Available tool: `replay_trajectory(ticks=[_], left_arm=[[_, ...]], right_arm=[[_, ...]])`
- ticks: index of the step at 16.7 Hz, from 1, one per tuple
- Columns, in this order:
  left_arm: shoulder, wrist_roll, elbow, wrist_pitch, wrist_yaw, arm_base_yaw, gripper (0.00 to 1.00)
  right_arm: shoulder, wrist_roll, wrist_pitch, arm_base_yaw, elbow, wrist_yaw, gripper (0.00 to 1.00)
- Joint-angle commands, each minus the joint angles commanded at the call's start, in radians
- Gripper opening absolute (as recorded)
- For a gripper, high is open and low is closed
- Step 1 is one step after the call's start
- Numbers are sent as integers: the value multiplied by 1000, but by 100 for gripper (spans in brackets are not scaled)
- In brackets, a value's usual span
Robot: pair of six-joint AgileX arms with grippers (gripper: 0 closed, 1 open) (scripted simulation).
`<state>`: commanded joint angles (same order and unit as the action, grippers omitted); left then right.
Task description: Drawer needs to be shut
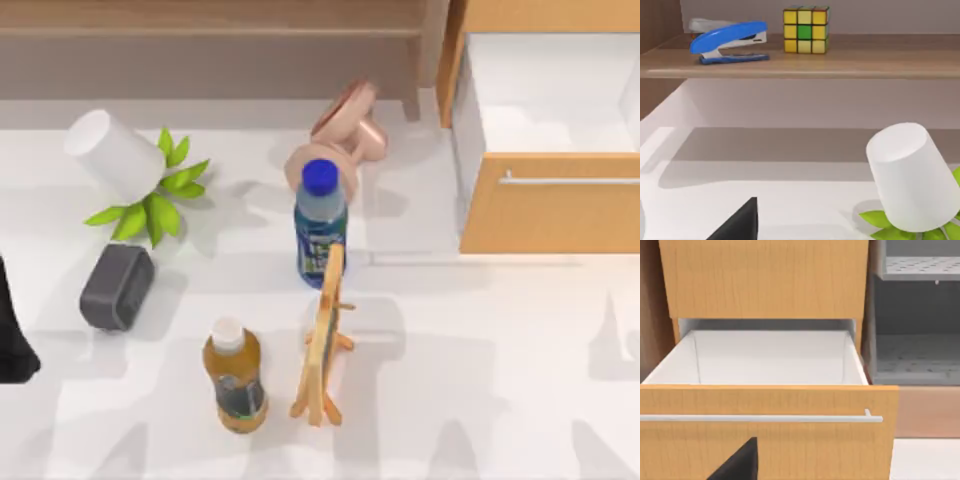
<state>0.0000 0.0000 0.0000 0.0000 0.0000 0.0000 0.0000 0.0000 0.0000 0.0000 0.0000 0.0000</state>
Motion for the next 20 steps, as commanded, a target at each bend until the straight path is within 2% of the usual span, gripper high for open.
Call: replay_trajectory(ticks=[3, 6, 16, 20], left_arm=[[0, 0, 0, 0, 0, 0, 100], [0, 0, 0, 0, 0, 0, 100], [0, 0, 0, 0, 0, 0, 100], [0, 0, 0, 0, 0, 0, 100]], right_arm=[[13, 0, 10, -10, 12, -11, 100], [111, 0, 69, -82, 86, -83, 100], [842, 13, 376, -527, 484, -521, 100], [1069, 18, 470, -660, 606, -651, 100]])
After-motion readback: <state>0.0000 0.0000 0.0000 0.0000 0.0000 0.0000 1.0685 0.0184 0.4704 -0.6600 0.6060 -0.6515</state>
